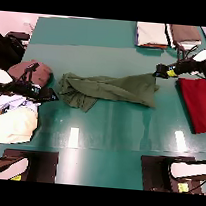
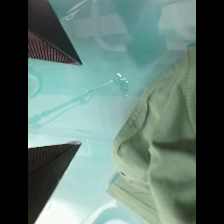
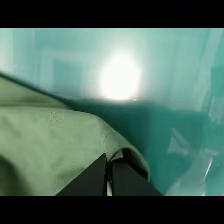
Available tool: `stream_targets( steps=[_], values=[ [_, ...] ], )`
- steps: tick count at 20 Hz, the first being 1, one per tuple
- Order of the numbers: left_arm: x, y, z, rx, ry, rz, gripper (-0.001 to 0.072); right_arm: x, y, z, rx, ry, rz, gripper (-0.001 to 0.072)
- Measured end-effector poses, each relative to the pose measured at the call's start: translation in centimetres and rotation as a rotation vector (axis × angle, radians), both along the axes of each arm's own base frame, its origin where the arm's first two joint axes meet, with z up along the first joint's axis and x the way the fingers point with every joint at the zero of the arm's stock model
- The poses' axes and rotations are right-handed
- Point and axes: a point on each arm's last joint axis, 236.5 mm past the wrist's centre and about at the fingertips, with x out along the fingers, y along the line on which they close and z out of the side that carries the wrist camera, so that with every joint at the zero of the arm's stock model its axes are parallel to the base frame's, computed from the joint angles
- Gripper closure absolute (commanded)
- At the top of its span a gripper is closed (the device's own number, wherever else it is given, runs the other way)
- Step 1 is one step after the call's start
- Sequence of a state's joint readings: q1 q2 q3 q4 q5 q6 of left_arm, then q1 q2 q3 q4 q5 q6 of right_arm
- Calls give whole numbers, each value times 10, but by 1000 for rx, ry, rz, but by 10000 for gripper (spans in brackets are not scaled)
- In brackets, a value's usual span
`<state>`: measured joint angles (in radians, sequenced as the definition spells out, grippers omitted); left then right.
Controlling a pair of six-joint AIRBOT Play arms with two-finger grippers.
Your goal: Fold the shirts.
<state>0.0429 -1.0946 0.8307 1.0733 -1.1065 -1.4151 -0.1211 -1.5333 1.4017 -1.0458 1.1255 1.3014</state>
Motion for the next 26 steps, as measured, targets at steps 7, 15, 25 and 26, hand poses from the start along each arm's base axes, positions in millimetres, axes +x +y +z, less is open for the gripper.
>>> stream_targets(
  steps=[7,15,25,26],
  values=[
    [3,-17,-22,-12,-30,29,142,-11,3,25,-3,-25,22,694],
    [2,-67,-52,-73,25,-1,143,-20,6,25,2,2,41,694],
    [24,-79,33,-96,-119,-159,142,-24,6,24,3,20,49,694],
    [33,-70,51,-77,-169,-156,142,-24,6,24,4,20,49,695]
  ],
)
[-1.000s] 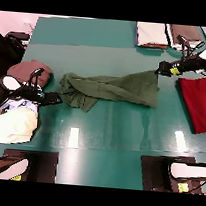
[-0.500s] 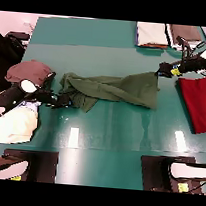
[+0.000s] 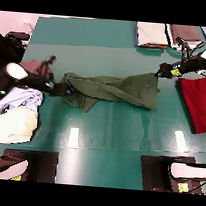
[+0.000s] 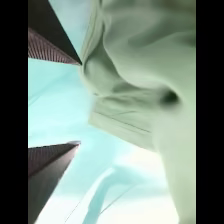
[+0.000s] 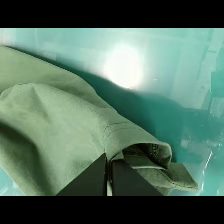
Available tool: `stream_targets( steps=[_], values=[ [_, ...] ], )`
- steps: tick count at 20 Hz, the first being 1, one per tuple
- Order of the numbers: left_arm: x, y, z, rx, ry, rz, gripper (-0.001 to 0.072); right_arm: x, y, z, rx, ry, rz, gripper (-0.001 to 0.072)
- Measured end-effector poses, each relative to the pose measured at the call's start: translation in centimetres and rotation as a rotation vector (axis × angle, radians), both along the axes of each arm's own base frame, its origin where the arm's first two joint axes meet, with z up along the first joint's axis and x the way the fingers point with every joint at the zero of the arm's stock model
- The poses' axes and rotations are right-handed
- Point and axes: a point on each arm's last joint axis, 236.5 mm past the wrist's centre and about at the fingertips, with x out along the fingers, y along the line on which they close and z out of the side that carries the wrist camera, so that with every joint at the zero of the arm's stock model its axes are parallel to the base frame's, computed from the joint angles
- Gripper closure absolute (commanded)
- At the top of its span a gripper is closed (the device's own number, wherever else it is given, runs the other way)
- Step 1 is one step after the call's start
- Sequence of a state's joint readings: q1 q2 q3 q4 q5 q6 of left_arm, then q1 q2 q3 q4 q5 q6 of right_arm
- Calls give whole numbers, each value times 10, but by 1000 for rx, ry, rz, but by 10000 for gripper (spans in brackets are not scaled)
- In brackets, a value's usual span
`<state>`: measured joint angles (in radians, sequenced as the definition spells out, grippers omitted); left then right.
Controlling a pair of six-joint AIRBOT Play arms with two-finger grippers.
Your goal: Fold the shirts.
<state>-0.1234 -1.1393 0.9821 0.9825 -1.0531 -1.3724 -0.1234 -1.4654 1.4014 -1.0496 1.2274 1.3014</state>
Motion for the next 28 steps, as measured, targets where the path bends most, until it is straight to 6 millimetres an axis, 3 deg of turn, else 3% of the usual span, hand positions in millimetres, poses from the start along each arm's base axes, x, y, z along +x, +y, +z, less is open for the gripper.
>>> stream_targets(
  steps=[2,4,6,8,14,19,20,22,23,25,28],
  values=[
    [22,29,28,44,-89,55,142,0,0,0,0,-1,0,694],
    [41,57,40,61,-123,133,142,0,0,0,-1,-2,-1,694],
    [59,81,33,63,-113,202,142,1,0,0,-1,-3,-2,694],
    [75,94,10,57,-70,246,142,1,0,0,-1,-3,-2,694],
    [106,86,-67,-64,63,284,142,1,0,0,-1,-4,-1,694],
    [117,68,-93,-104,75,279,147,1,0,0,-1,-3,0,694],
    [120,62,-93,-103,64,271,274,0,0,0,-1,-2,1,694],
    [127,55,-88,-105,36,258,609,-1,1,0,0,3,3,694],
    [133,55,-82,-107,15,257,680,-1,1,0,1,5,5,694],
    [146,59,-63,-114,-32,257,681,-2,1,2,0,1,6,694],
    [168,75,-1,-126,-165,265,680,0,0,21,-7,-57,-4,694]
  ],
)
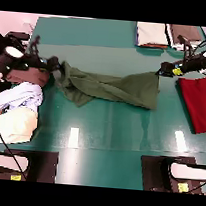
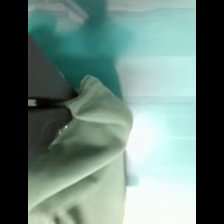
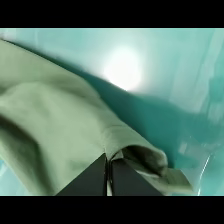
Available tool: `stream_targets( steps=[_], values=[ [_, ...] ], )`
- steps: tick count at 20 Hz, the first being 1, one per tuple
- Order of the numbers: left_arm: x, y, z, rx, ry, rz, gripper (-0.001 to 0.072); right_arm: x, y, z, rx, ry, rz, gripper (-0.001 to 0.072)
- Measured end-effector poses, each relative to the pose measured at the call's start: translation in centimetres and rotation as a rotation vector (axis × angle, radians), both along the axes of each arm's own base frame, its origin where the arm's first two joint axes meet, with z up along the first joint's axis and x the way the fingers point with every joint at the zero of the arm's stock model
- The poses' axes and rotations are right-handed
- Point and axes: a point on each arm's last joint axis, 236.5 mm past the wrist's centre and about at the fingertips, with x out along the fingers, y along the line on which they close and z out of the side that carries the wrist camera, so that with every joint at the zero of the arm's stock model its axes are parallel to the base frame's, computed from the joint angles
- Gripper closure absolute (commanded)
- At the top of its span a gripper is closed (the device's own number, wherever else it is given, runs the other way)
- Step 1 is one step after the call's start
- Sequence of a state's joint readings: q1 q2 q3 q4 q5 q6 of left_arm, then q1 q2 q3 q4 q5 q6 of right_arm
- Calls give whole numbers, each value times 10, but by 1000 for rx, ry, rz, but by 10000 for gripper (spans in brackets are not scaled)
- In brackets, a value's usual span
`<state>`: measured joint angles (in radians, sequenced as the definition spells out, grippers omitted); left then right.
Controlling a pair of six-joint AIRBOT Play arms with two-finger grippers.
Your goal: Fold the shirts.
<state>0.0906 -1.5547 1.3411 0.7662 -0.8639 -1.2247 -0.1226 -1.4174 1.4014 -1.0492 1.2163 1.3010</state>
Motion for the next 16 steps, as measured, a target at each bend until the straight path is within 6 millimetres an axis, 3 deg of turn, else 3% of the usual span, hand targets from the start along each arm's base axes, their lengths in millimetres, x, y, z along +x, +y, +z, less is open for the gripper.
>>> stream_targets(
  steps=[3,4,7,9,12,14,16],
  values=[
    [11,23,99,35,-205,26,681,5,-3,47,-18,-140,-23,695],
    [9,31,142,58,-292,35,680,5,-5,68,-31,-192,-25,695],
    [-27,38,262,153,-529,31,680,-4,-11,150,-91,-383,-26,695],
    [-69,36,338,211,-689,34,680,-21,-14,210,-140,-517,-28,695],
    [-150,24,431,278,-910,37,681,-62,-23,293,-217,-700,-69,696],
    [-205,14,476,310,-1038,41,681,-91,-30,335,-262,-789,-109,696],
    [-250,6,508,336,-1141,48,681,-118,-36,367,-295,-854,-145,697]
  ],
)
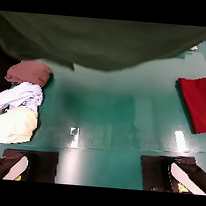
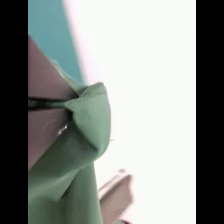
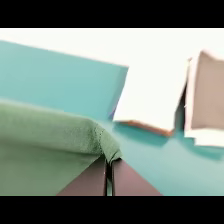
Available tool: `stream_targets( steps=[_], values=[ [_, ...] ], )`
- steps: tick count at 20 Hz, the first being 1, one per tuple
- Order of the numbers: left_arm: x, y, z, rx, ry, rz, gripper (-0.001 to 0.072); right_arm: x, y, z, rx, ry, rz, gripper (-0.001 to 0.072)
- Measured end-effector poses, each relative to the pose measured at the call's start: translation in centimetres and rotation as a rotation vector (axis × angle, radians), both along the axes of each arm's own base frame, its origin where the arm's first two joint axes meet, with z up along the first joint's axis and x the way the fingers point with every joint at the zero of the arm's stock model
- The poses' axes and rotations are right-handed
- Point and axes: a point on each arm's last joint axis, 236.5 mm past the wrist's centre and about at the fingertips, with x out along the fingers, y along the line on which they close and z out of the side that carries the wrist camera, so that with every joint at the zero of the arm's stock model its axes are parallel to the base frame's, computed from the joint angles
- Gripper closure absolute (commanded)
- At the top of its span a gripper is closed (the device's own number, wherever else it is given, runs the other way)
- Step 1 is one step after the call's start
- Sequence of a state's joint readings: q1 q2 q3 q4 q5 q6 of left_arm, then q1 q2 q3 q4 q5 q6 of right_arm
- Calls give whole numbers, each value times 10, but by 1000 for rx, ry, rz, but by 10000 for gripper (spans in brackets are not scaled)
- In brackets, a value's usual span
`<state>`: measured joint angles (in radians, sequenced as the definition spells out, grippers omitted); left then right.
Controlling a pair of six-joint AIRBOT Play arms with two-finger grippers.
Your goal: Fold the shirts.
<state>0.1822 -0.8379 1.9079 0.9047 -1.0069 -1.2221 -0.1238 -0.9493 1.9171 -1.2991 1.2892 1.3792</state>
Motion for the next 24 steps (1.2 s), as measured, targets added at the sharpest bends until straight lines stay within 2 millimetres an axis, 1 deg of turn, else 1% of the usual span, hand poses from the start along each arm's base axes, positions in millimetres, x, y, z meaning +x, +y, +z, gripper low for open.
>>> stream_targets(
  steps=[1,2,3,4,5,6,7,8,9,10,11,12,13,14,15,16,17,18,19,20,21,22,23,24],
  values=[
    [-18,-4,11,9,-35,-3,681,-10,-2,11,-9,-21,-14,696],
    [-31,-7,16,14,-53,-4,681,-16,-4,17,-13,-26,-23,696],
    [-37,-9,18,14,-55,-9,681,-19,-5,19,-14,-17,-29,697],
    [-36,-9,13,15,-31,-8,681,-18,-6,16,-14,5,-34,697],
    [-26,-7,1,11,14,-10,681,-13,-8,6,-12,44,-36,697],
    [-12,-5,-14,2,71,-13,681,-3,-9,-8,-6,96,-37,697],
    [8,-2,-37,-11,150,-18,681,8,-11,-28,0,159,-38,697],
    [32,0,-66,-24,243,-26,681,22,-14,-53,6,234,-41,697],
    [60,2,-105,-37,359,-36,681,37,-16,-81,13,314,-41,697],
    [84,2,-146,-51,472,-51,681,49,-18,-112,21,398,-41,697],
    [108,-2,-195,-61,599,-70,681,63,-20,-146,29,487,-44,696],
    [127,-9,-243,-65,711,-95,681,75,-23,-184,37,583,-47,696],
    [145,-18,-294,-58,820,-121,680,86,-25,-219,44,661,-51,695],
    [159,-27,-340,-51,909,-140,680,95,-26,-253,54,737,-52,695],
    [174,-34,-384,-49,984,-145,680,103,-26,-282,67,794,-51,695],
    [186,-38,-419,-50,1044,-142,680,110,-27,-310,77,847,-54,695],
    [198,-39,-451,-58,1092,-131,679,116,-28,-335,87,892,-58,665],
    [207,-40,-475,-67,1127,-120,644,123,-27,-352,101,919,-62,460],
    [215,-39,-493,-77,1154,-105,354,130,-26,-366,117,942,-59,299],
    [223,-36,-501,-93,1163,-90,200,137,-23,-373,138,949,-52,281],
    [231,-31,-503,-114,1166,-72,224,145,-22,-374,165,941,-47,281],
    [237,-24,-501,-129,1163,-59,224,152,-22,-372,185,929,-43,281],
    [242,-15,-493,-146,1161,-48,224,157,-22,-367,204,914,-40,281],
    [243,-7,-486,-156,1165,-42,224,160,-24,-360,219,898,-35,281]
  ],
)
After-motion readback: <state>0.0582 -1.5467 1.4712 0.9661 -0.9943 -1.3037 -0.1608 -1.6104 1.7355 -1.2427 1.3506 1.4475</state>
